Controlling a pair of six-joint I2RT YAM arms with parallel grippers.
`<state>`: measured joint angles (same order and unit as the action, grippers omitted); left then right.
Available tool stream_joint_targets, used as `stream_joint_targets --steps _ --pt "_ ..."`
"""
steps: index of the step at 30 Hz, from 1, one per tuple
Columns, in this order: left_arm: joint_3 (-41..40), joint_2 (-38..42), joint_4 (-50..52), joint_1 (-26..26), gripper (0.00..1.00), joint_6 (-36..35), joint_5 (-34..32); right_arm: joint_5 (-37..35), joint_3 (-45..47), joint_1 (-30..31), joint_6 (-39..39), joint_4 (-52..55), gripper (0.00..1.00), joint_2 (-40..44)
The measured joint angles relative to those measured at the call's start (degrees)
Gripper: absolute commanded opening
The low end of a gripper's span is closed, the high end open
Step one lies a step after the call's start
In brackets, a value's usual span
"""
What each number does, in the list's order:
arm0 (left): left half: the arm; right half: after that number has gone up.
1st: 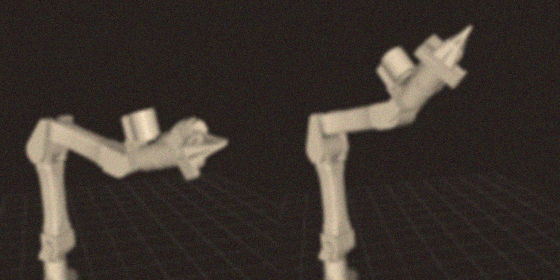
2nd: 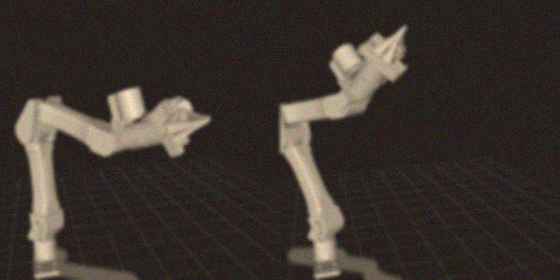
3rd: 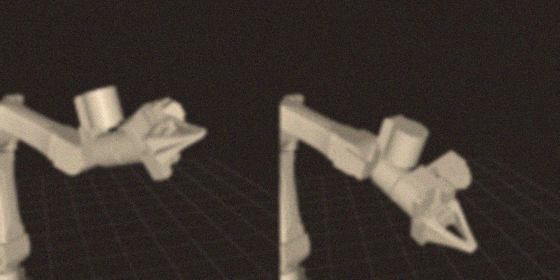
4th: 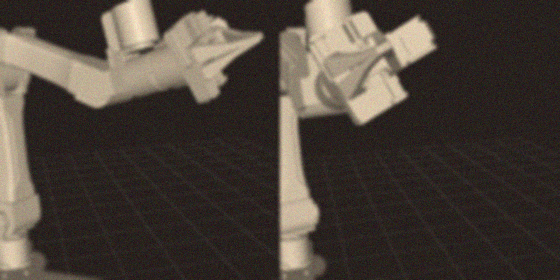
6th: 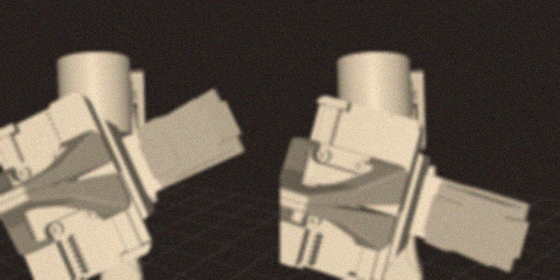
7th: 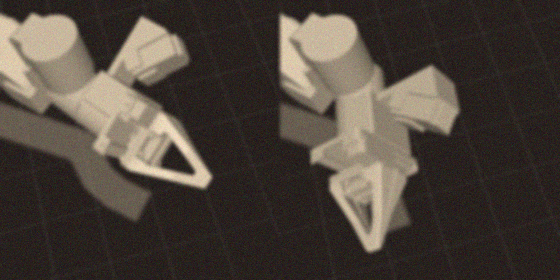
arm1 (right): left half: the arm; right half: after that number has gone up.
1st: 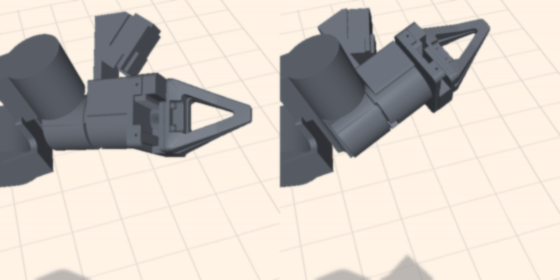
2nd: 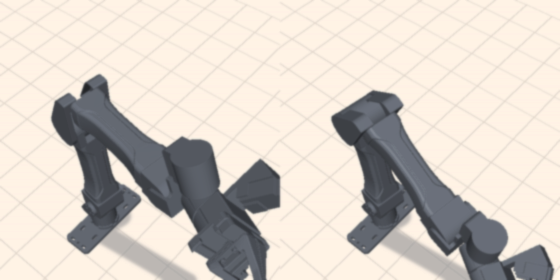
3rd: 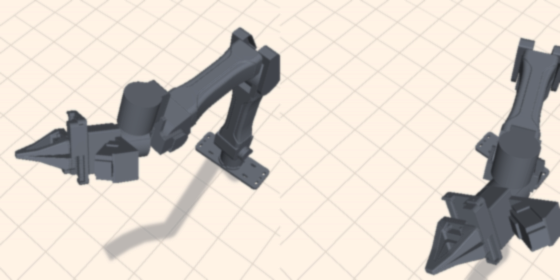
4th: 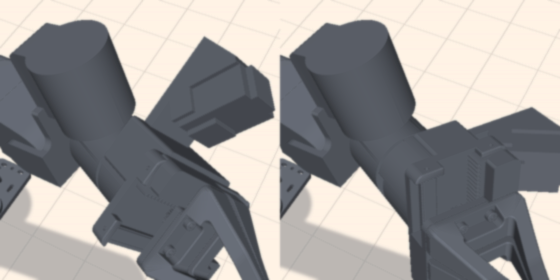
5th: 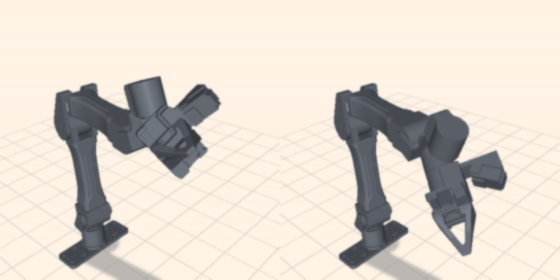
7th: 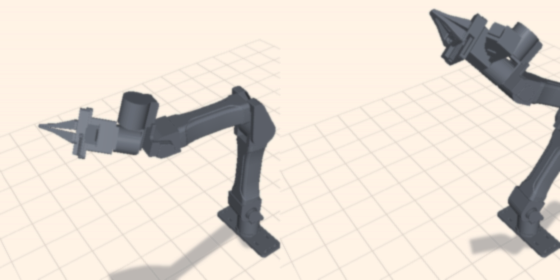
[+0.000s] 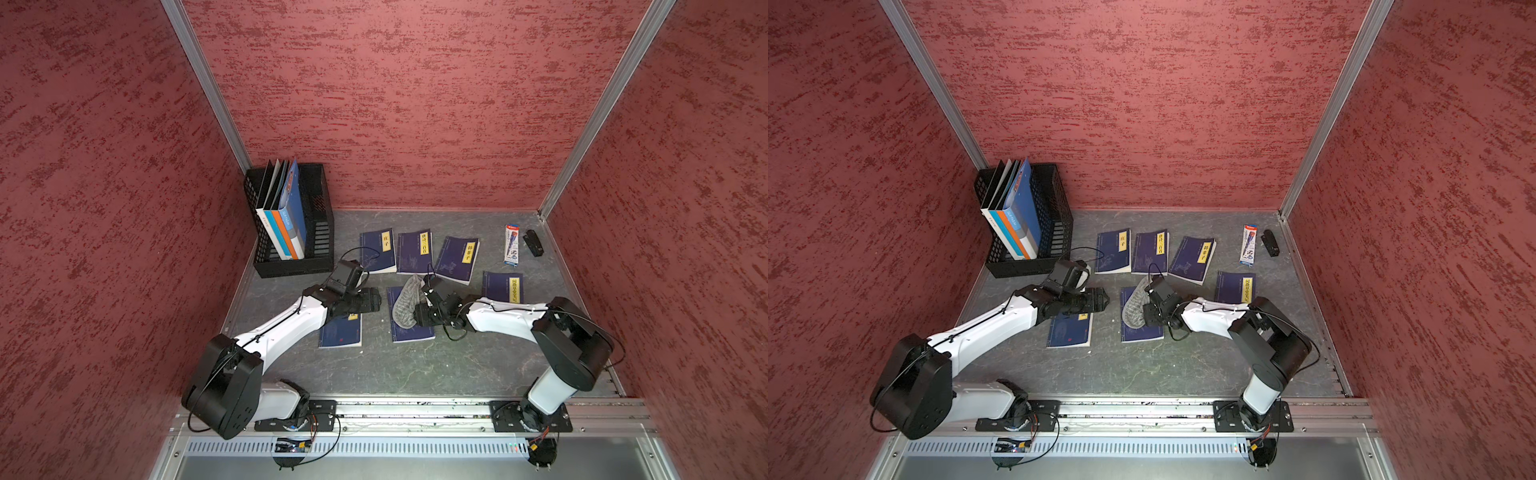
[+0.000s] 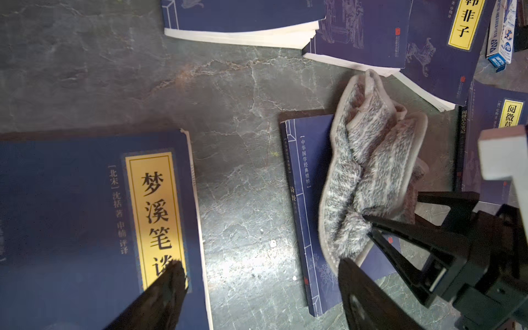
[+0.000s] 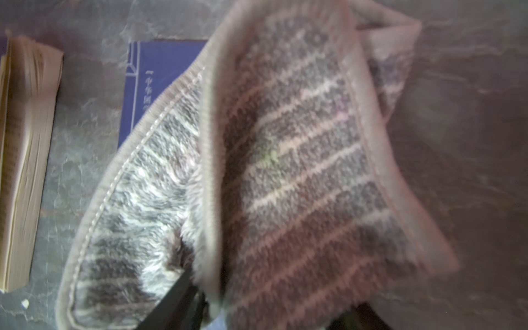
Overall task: Wipe the cover of the book
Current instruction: Move the book to the center of the board, then wipe the dirt from the cover of the book.
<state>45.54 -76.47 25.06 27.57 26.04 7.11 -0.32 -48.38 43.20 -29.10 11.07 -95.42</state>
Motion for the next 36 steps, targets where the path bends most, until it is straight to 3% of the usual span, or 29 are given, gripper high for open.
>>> stream_joint_targets --steps 6,12,17,23,36 --pt "0.0 0.0 -0.3 1.5 0.83 -0.7 0.4 -1.0 -0.7 -1.9 1.7 4.2 0.73 4.8" --pt "0.0 -1.1 -3.2 7.7 0.80 -1.2 1.8 -0.1 -3.5 -7.2 3.2 2.7 0.73 5.0" --pt "0.6 -5.4 -5.9 12.9 0.76 -0.7 1.9 2.5 -4.1 -9.2 3.5 0.1 0.73 2.5" --pt "3.3 -11.4 -7.7 15.6 0.72 0.3 1.7 5.2 -4.1 -9.9 3.9 -2.0 0.74 2.0" --pt "7.1 -15.1 -10.6 17.3 0.53 2.6 1.0 9.9 -5.8 -14.0 7.6 -7.8 0.58 -7.6"
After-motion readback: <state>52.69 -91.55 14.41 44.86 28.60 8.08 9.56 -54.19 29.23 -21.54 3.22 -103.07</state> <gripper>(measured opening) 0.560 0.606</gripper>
